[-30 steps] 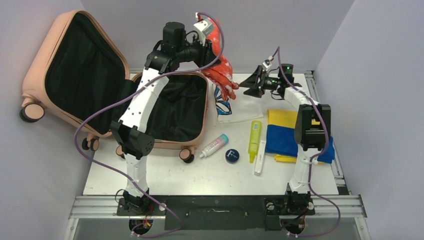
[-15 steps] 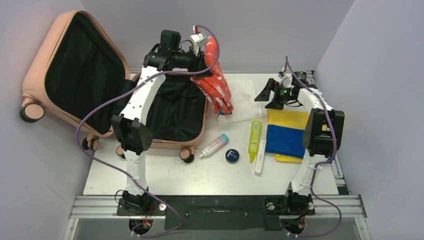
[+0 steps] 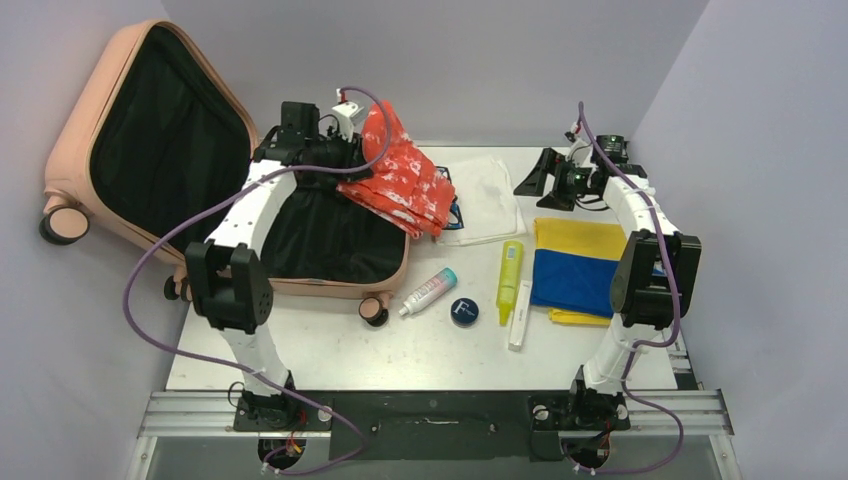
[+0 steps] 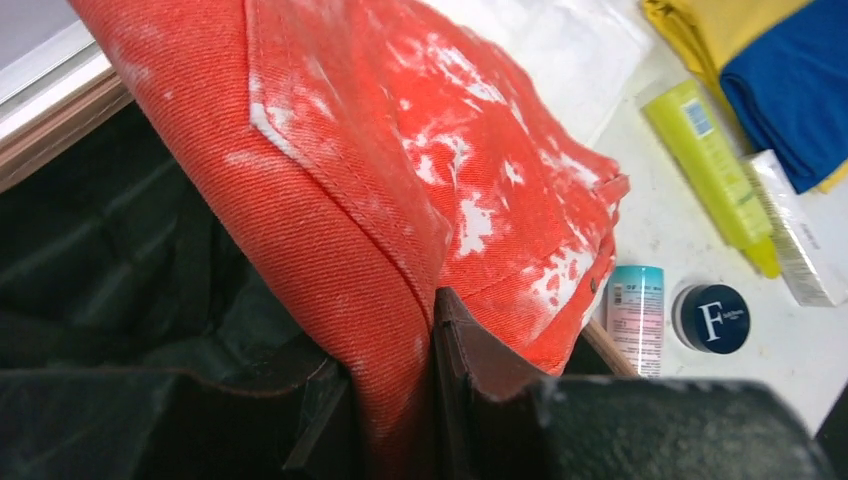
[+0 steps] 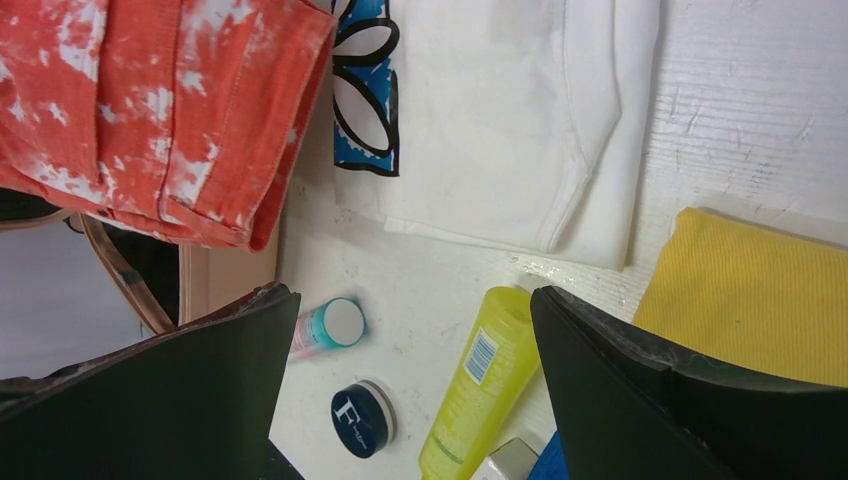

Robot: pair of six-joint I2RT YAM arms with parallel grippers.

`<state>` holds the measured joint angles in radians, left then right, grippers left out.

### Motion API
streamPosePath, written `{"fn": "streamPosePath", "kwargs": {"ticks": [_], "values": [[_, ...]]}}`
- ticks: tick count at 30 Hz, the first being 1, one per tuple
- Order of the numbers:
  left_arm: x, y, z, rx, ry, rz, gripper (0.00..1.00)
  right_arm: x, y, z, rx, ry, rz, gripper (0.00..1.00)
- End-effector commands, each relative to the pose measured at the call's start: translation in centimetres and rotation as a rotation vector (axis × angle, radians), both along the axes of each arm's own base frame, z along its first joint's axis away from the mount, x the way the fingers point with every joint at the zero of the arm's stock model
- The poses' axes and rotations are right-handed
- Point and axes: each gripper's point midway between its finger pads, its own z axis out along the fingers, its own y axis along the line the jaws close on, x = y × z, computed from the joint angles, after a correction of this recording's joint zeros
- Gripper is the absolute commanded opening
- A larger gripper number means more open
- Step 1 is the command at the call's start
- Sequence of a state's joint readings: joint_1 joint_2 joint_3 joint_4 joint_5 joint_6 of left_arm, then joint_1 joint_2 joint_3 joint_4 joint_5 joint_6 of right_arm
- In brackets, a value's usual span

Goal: Pack the luggage
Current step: Place the clothes in the luggage.

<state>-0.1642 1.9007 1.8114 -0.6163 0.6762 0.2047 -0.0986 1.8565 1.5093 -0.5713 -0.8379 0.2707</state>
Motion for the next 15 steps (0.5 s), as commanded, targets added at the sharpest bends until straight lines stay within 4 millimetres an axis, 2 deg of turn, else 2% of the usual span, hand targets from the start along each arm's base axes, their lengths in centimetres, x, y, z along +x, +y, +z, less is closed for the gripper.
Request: {"fn": "streamPosePath", "kwargs": {"ticks": [1,6,10,13,14,15], "values": [[2.6,5.6,8.3,0.088,-0.377,0.293,0.00,0.0,-0.3,1.7,-0.021,-0.063,-0.002,0.90],[3.0,9.8,3.2,0.254,-0.331,0.478,0.00,-0.1,-0.2,2.1,-0.015,-0.066,-0.002,0.90],[3.5,12.2,-2.3,0.424,-0.293,0.502,0.00,-0.2,-0.2,2.6,-0.018,-0.079,-0.004,0.90],[4.6,14.5,-6.2,0.553,-0.250,0.539,0.00,-0.3,-0.2,3.1,-0.020,-0.092,-0.004,0.90],[5.0,15.3,-8.2,0.605,-0.209,0.551,0.00,-0.4,-0.2,3.4,-0.022,-0.098,-0.005,0.90],[5.4,16.1,-9.1,0.645,-0.184,0.568,0.00,-0.4,-0.2,3.6,-0.023,-0.104,-0.004,0.90]]}}
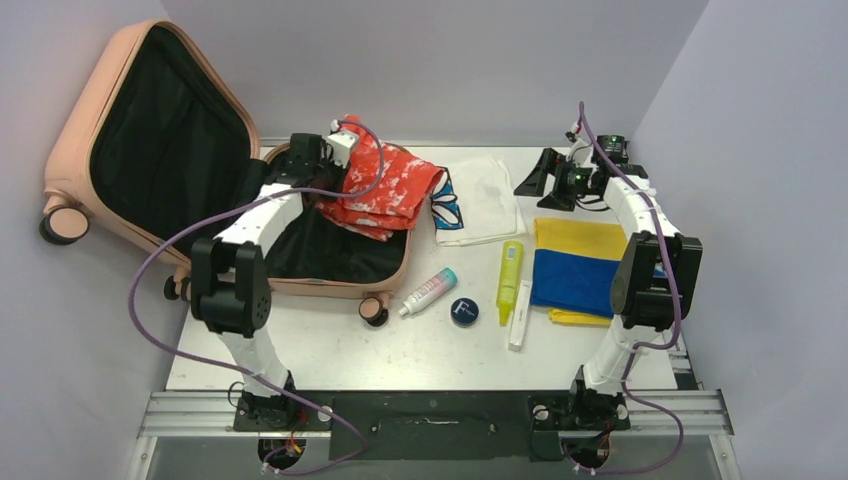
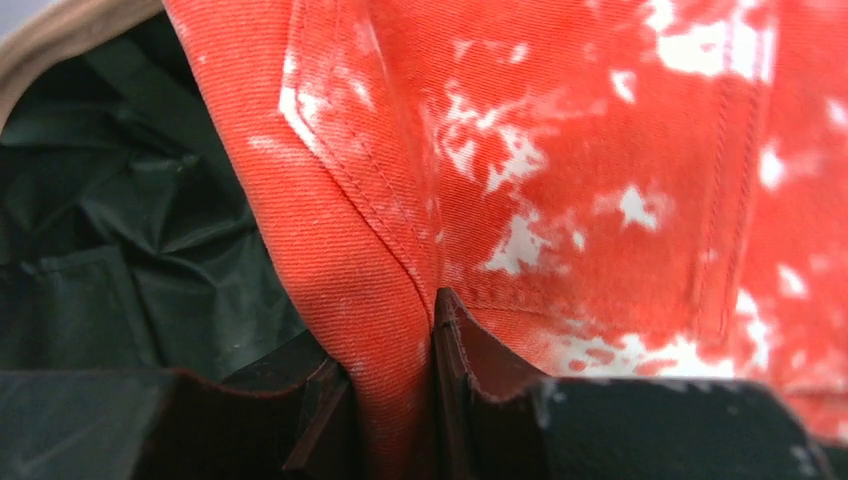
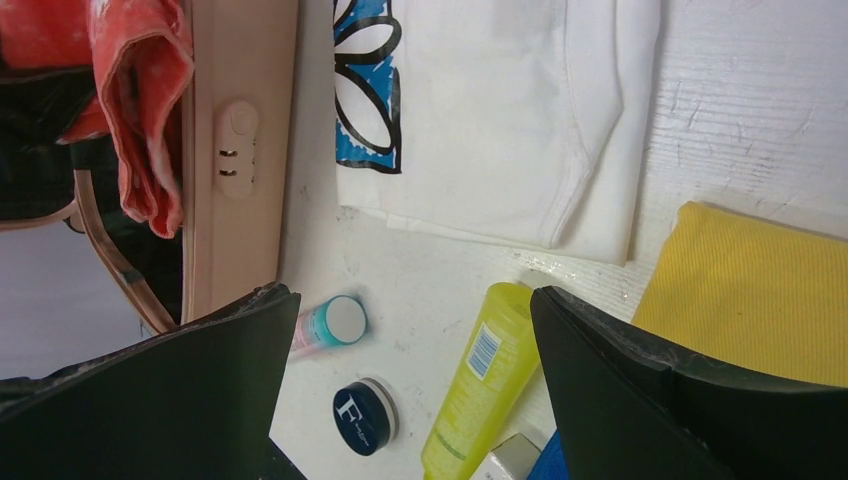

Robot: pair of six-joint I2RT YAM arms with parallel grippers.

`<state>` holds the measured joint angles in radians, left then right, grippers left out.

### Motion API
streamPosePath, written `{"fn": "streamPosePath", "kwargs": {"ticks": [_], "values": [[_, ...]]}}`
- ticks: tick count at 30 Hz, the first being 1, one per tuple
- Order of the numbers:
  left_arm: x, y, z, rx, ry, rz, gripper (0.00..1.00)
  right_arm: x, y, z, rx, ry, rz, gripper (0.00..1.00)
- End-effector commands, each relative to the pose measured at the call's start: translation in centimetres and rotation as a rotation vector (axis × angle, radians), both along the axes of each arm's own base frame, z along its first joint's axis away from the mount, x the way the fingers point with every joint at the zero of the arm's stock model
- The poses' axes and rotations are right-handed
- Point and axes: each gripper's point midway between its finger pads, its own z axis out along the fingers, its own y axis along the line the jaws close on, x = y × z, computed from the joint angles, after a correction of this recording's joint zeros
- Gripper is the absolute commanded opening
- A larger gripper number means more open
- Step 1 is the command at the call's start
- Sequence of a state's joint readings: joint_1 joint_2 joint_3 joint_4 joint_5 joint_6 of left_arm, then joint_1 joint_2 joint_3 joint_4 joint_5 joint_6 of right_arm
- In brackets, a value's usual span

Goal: Pack the luggage
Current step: Place the clothes in the luggage.

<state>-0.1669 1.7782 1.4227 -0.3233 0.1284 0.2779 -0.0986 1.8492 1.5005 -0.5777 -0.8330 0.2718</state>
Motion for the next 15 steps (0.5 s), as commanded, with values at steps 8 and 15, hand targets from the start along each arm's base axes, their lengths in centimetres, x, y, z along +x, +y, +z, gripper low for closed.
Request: {"fn": "streamPosePath", "kwargs": {"ticks": [8,15], "values": [[3.3,10.3,-5.0,0.349,0.075,0.294,0.00,-0.5,-0.3,4.7,-0.033,-0.139,0.001,0.90],[1.4,12.5,-5.6,0.398,0.160,0.366,0.00,-0.5,-0.1,5.2,-0.026,-0.147,0.001,0.90]]}}
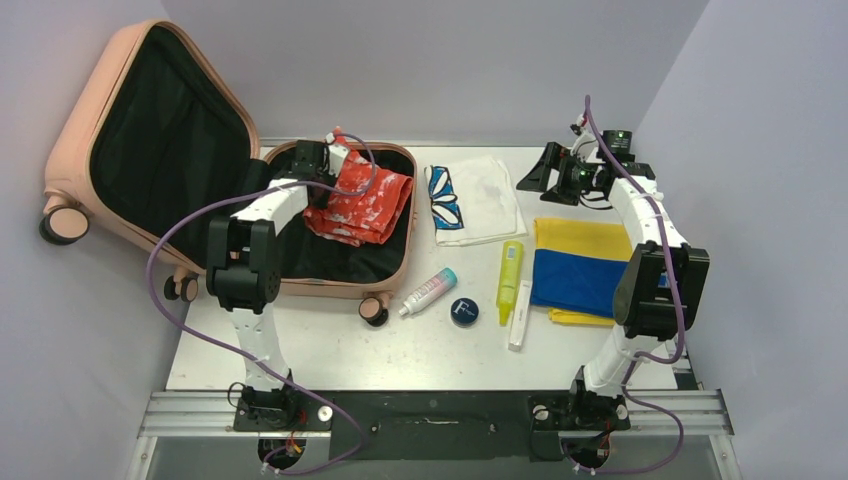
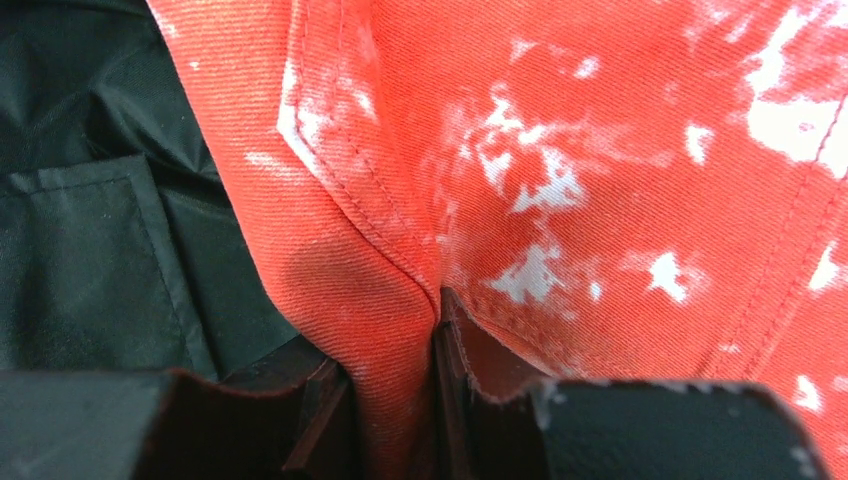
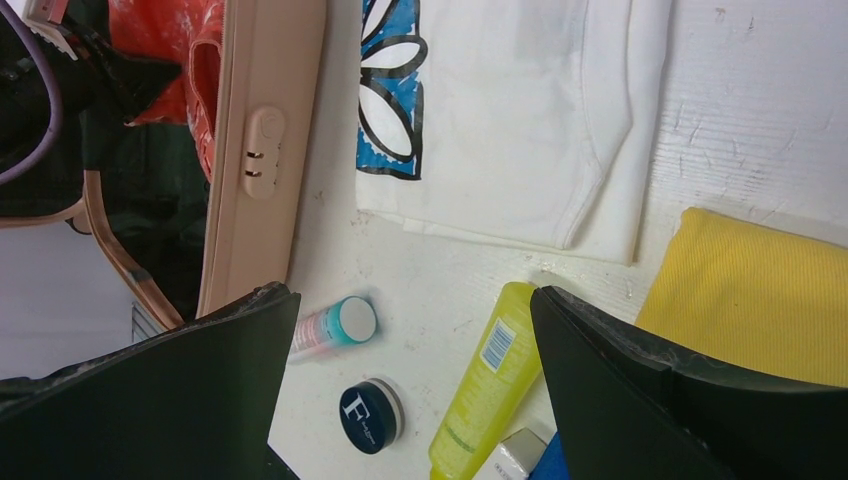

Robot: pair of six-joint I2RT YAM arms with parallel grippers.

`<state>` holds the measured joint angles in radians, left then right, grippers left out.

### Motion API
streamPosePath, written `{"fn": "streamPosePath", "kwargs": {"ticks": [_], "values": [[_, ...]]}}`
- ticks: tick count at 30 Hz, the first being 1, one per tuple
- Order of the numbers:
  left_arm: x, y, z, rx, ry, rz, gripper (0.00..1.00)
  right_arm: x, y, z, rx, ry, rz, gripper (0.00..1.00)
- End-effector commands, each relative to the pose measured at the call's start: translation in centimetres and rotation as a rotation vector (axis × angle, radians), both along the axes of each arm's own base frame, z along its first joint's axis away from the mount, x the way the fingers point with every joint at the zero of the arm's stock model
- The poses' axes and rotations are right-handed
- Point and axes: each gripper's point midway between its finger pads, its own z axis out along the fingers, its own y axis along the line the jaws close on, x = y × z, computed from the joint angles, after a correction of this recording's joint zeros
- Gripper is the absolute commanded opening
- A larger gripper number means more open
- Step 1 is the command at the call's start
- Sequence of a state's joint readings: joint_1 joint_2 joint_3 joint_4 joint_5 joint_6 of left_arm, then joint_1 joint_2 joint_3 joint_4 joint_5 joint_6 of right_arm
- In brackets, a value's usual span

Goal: Pack the luggage
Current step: Place the clothes in the luggage.

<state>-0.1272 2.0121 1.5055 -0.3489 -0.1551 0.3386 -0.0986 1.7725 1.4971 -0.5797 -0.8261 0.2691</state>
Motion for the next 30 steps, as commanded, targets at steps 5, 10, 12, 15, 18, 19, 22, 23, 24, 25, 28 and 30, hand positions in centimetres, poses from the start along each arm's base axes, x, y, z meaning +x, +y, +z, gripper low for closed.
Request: {"fn": "streamPosePath", "kwargs": {"ticks": [5,10,12,15,18,19,22,23,24,25,28,30], "values": [[-2.5,6.9,1.6,0.152,0.068,0.207,0.00,-0.2,-0.1,2.5,-0.013,-0.082,0.005,0.90],[-3.6,8.4,1.7,0.135,0.075,0.262,0.00,-0.2,0.0,2.6,-0.009,-0.087,0.008,0.90],[-3.9,9.1,1.6,0.126,0.083,0.284,0.00,-0.1,0.0,2.6,-0.006,-0.086,0.007,0.90],[-4.5,10.7,1.6,0.105,0.096,0.331,0.00,-0.2,0.0,2.7,-0.005,-0.088,0.008,0.90],[-4.7,11.4,1.6,0.090,0.098,0.339,0.00,-0.2,0.0,2.7,-0.003,-0.088,0.009,0.90],[-4.5,11.5,1.7,0.097,0.094,0.335,0.00,-0.2,0.1,2.7,0.000,-0.087,0.008,0.90],[-4.1,12.0,1.5,0.126,0.107,0.341,0.34,-0.1,0.2,2.7,0.010,-0.087,0.008,0.90],[-3.9,12.2,1.6,0.137,0.106,0.346,0.57,-0.1,0.2,2.8,0.010,-0.087,0.009,0.90],[-3.7,12.4,1.9,0.146,0.095,0.352,0.79,-0.1,0.2,2.8,0.009,-0.090,0.010,0.90],[-3.5,12.6,2.2,0.156,0.079,0.358,0.98,-0.1,0.2,2.8,0.008,-0.090,0.010,0.90],[-3.1,12.8,4.1,0.159,0.017,0.362,0.96,-0.2,0.2,2.5,0.001,-0.089,0.010,0.90],[-2.9,12.3,6.0,0.134,-0.026,0.352,0.96,-0.2,0.1,2.4,0.000,-0.086,0.011,0.90]]}}
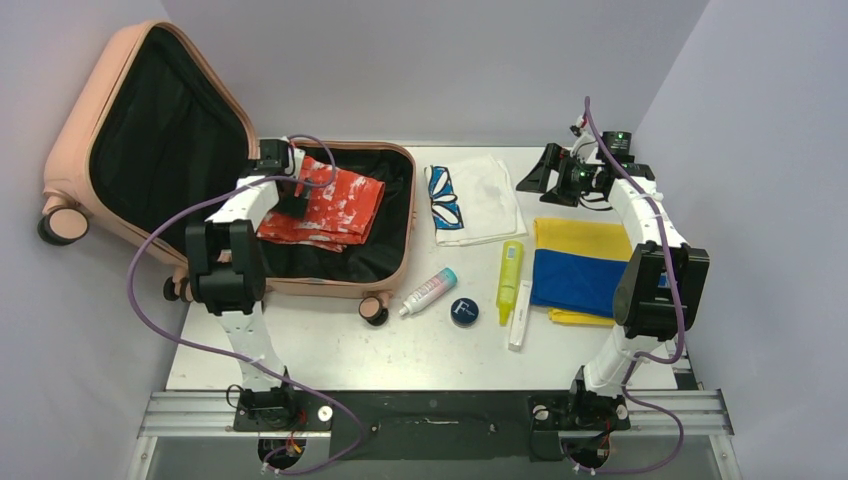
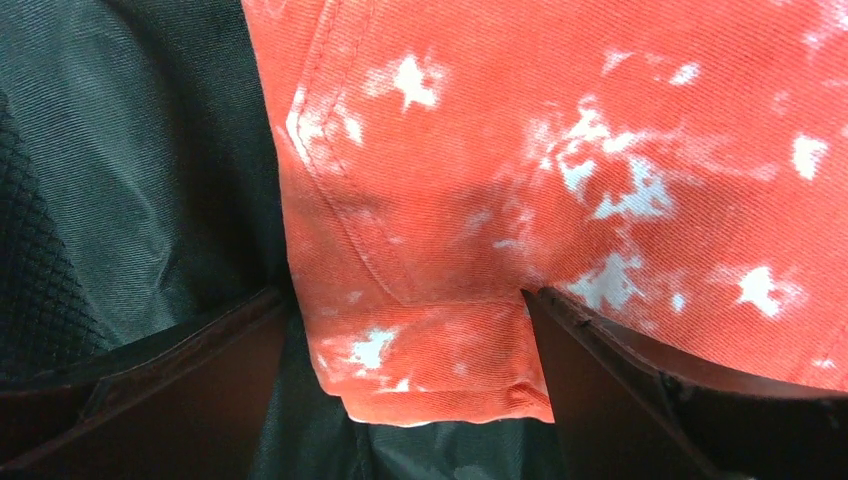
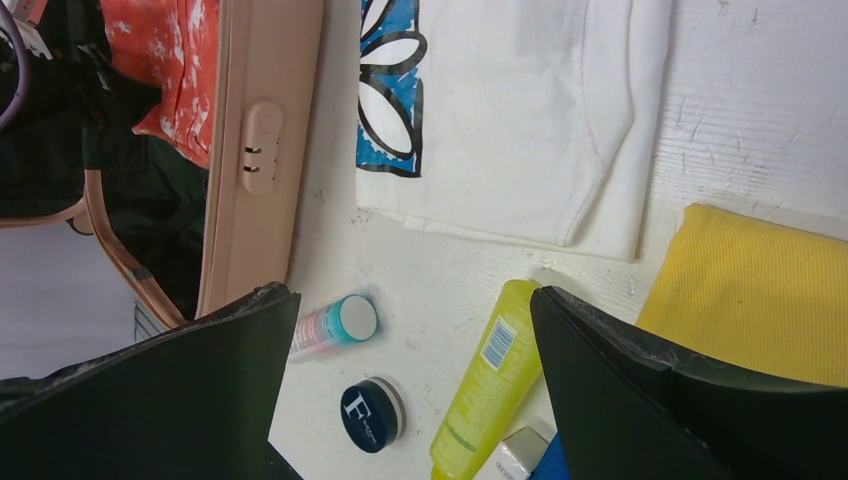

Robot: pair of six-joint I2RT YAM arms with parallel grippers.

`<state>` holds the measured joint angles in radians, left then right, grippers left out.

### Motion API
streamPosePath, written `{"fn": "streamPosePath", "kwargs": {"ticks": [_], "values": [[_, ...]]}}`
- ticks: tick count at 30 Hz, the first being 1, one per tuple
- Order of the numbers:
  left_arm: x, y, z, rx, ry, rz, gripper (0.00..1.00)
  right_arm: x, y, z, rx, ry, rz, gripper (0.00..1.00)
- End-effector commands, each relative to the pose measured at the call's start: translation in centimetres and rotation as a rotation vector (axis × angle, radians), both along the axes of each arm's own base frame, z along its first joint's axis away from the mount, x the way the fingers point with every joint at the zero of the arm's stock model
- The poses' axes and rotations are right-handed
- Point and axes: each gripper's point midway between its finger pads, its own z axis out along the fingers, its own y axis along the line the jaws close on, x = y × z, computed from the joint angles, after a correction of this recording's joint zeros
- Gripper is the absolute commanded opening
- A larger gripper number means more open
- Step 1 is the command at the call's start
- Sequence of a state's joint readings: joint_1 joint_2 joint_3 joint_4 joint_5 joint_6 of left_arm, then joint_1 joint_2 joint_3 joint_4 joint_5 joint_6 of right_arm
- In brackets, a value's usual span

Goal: Pack the luggage
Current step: Place the clothes in the luggage.

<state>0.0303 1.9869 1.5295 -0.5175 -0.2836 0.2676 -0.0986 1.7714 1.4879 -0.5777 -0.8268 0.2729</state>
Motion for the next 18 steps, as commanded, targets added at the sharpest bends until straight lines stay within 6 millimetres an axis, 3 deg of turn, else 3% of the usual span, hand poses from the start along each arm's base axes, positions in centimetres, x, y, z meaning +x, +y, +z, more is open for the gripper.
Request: {"fn": "streamPosePath", "kwargs": {"ticks": [1,9,11,13,16,18], "values": [[0.8,2.2,6.5,0.079,-0.142,0.049,0.96,0.0,0.1,2.5,-0.001,-0.089,0.013,0.90],[0.6,-3.7,15.1,-0.052,-0.437,-0.184,0.96,0.2,0.3,2.5,0.013,-0.090,0.016,0.90],[1.3,-5.5,16.4,0.010,-0.513,-0.238,0.96,0.2,0.4,2.5,0.015,-0.091,0.019,0.90],[2.1,-5.6,16.3,0.115,-0.525,-0.228,0.98,0.2,0.5,2.7,0.018,-0.096,0.022,0.90],[4.0,-5.1,14.8,0.215,-0.465,-0.180,0.70,0.1,0.5,2.9,0.016,-0.104,0.024,0.90],[5.1,-4.8,12.6,0.218,-0.408,-0.158,0.53,0.1,0.5,3.1,0.014,-0.109,0.026,0.90]]}}
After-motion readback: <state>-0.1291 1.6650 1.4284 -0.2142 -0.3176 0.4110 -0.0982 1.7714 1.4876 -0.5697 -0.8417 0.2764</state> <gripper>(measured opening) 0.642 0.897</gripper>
